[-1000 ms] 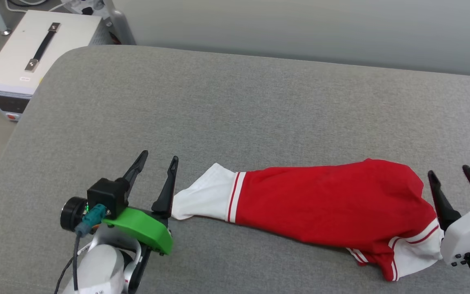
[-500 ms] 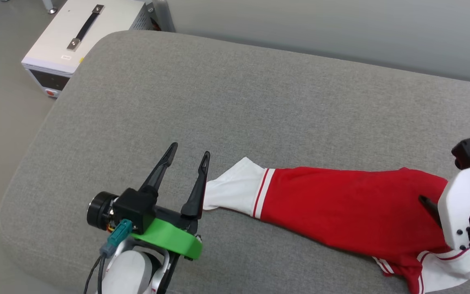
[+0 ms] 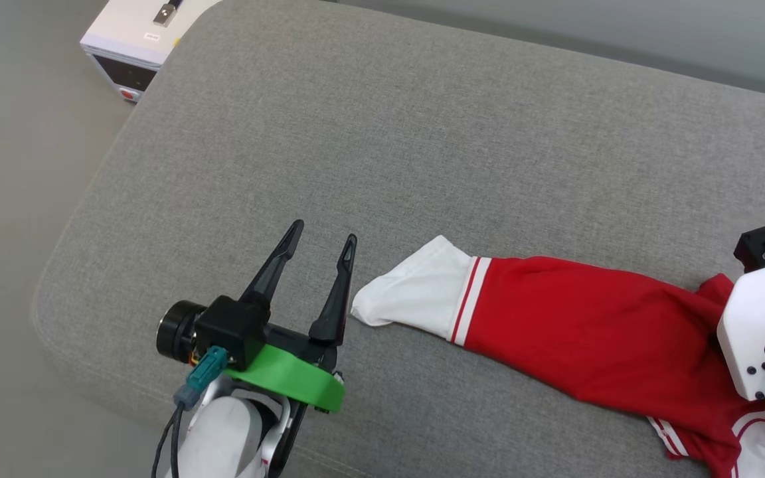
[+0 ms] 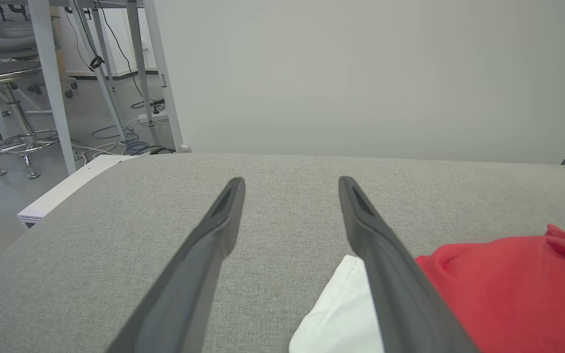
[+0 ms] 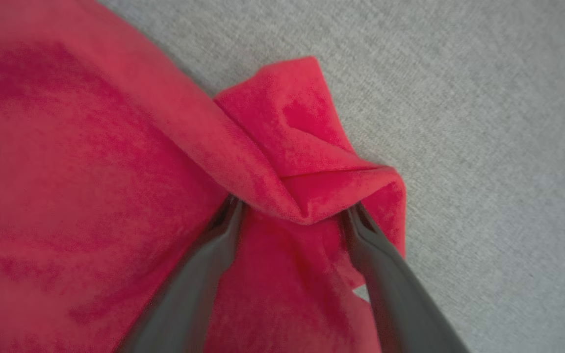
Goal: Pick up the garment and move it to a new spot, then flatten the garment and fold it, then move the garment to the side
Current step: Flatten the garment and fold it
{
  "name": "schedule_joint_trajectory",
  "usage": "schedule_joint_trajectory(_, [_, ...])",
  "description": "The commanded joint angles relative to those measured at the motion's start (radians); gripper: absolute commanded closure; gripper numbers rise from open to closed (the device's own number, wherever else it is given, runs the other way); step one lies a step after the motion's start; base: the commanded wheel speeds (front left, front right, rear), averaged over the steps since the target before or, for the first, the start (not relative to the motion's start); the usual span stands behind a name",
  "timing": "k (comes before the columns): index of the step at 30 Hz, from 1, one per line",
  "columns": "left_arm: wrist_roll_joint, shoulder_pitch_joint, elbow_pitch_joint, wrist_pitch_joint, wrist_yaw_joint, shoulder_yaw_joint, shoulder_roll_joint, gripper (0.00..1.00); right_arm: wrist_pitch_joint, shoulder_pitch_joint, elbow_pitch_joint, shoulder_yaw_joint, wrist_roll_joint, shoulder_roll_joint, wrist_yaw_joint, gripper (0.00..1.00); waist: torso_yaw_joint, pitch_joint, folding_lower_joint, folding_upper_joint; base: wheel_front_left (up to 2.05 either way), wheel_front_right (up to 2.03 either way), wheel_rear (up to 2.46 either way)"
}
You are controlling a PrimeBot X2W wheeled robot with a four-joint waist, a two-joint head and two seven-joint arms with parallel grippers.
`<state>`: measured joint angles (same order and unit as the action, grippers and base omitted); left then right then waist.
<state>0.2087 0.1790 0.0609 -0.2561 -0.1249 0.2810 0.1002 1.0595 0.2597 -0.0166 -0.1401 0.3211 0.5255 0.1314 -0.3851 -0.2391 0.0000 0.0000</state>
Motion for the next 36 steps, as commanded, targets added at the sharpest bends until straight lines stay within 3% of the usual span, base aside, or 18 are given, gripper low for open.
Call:
schedule_joint_trajectory(1, [-0.005, 0.024, 0.005, -0.006, -0.005, 0.000, -0.005, 0.00, -0.009, 0.015, -0.019, -0.016, -0.002, 0.008, -0.001, 0.00, -0.021, -0.023, 0.0000, 0.0000, 0.00, 0.00, 0.00])
schedule_joint_trajectory(2, [-0.004, 0.026, 0.005, -0.006, -0.005, 0.004, -0.006, 0.00, -0.017, 0.018, -0.031, -0.024, -0.003, 0.012, -0.001, 0.03, -0.024, -0.028, 0.0000, 0.0000, 0.00, 0.00, 0.00])
schedule_joint_trajectory(3, [-0.003, 0.028, 0.005, -0.006, -0.005, 0.007, -0.006, 0.00, -0.023, 0.021, -0.043, -0.025, -0.005, 0.014, -0.001, 0.44, -0.026, -0.030, 0.0000, 0.0000, 0.00, 0.00, 0.00])
schedule_joint_trajectory(4, [-0.002, 0.029, 0.006, -0.006, -0.005, 0.011, -0.007, 0.00, -0.032, 0.027, -0.052, -0.038, -0.007, 0.021, -0.001, 1.00, -0.029, -0.033, 0.0000, 0.0000, 0.00, 0.00, 0.00])
schedule_joint_trajectory(10, [0.002, 0.037, 0.012, -0.006, -0.006, 0.027, -0.012, 0.00, -0.143, 0.116, -0.088, -0.071, -0.024, 0.061, -0.001, 1.00, -0.041, -0.037, 0.0000, 0.0000, 0.00, 0.00, 0.00])
schedule_joint_trajectory(21, [0.009, 0.055, 0.005, -0.006, -0.006, 0.041, -0.015, 0.00, -0.245, 0.337, -0.221, -0.142, -0.057, 0.130, -0.001, 1.00, -0.066, -0.071, 0.0000, 0.0000, 0.00, 0.00, 0.00])
schedule_joint_trajectory(28, [0.015, 0.070, 0.004, -0.006, -0.006, 0.048, -0.022, 0.00, -0.371, 0.483, -0.361, -0.256, -0.121, 0.177, -0.001, 1.00, -0.087, -0.105, 0.0000, 0.0000, 0.00, 0.00, 0.00])
schedule_joint_trajectory(32, [0.017, 0.074, 0.006, -0.006, -0.006, 0.048, -0.027, 0.00, -0.450, 0.531, -0.466, -0.302, -0.140, 0.165, -0.001, 1.00, -0.092, -0.113, 0.0000, 0.0000, 0.00, 0.00, 0.00])
schedule_joint_trajectory(33, [0.017, 0.074, 0.007, -0.006, -0.006, 0.047, -0.028, 0.00, -0.468, 0.541, -0.497, -0.311, -0.141, 0.157, -0.001, 0.87, -0.092, -0.114, 0.0000, 0.0000, 0.00, 0.00, 0.00])
schedule_joint_trajectory(34, [0.017, 0.074, 0.008, -0.006, -0.006, 0.047, -0.028, 0.00, -0.485, 0.547, -0.516, -0.319, -0.140, 0.149, -0.001, 0.09, -0.090, -0.114, 0.0000, 0.0000, 0.00, 0.00, 0.00])
schedule_joint_trajectory(35, [0.017, 0.073, 0.010, -0.006, -0.006, 0.044, -0.029, 0.00, -0.503, 0.552, -0.541, -0.318, -0.134, 0.135, -0.001, 0.00, -0.086, -0.110, 0.0000, 0.0000, 0.00, 0.00, 0.00])
schedule_joint_trajectory(36, [0.016, 0.071, 0.012, -0.006, -0.006, 0.042, -0.029, 0.00, -0.522, 0.556, -0.554, -0.321, -0.132, 0.125, -0.001, 0.00, -0.081, -0.107, 0.0000, 0.0000, 0.00, 0.00, 0.00])
